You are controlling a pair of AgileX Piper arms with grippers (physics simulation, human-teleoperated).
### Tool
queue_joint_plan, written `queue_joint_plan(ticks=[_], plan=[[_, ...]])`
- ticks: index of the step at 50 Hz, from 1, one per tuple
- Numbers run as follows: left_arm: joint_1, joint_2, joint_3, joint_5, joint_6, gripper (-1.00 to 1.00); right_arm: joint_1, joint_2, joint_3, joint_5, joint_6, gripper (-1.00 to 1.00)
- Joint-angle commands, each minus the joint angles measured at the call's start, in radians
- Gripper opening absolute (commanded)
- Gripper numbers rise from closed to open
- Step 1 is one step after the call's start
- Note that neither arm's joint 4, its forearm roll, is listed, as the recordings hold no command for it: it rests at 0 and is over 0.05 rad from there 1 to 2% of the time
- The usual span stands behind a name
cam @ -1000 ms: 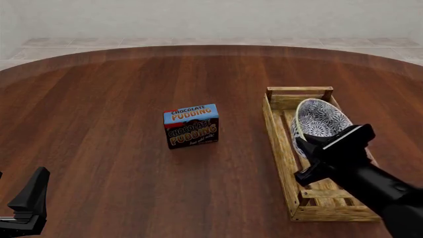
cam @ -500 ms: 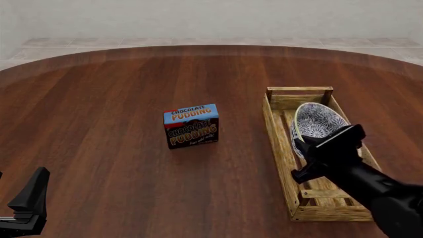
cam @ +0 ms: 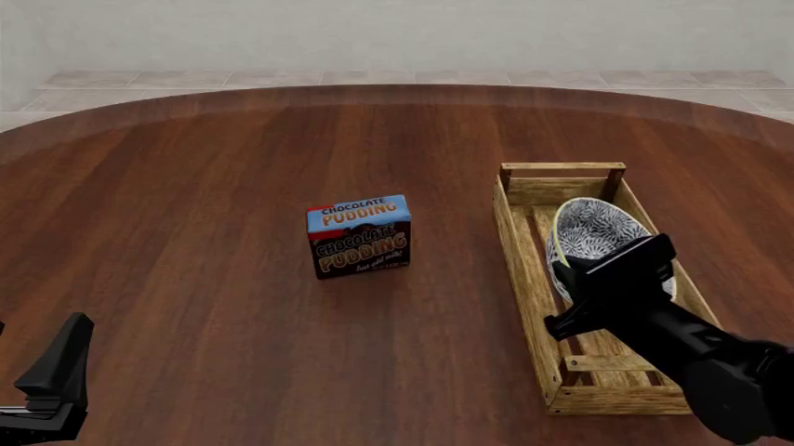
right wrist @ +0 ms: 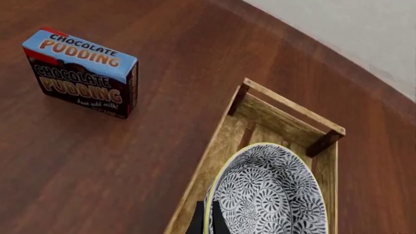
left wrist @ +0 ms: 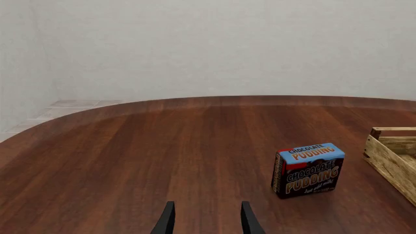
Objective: Pick up the bowl on the left and put it in the tray.
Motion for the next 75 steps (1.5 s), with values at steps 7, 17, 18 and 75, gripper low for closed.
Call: queue_joint_plan(ticks=[7,17,18,75], plan=[[0.000,0.000,0.000,0.000,0.000,1.00,-0.013,0.044,-0.009,-0.036,0.003,-1.00],[0.000,0.000,0.000,0.000,0.000,1.00,-0.010,0.060,-0.015,-0.042,0.009,-1.00],[0.000,0.000,0.000,0.000,0.000,1.00,-0.010,0.061,-0.015,-0.043,0.008,-1.00],[0.000,0.000,0.000,0.000,0.000,1.00,0.056,-0.351,-0.006,0.262,0.010,1.00]])
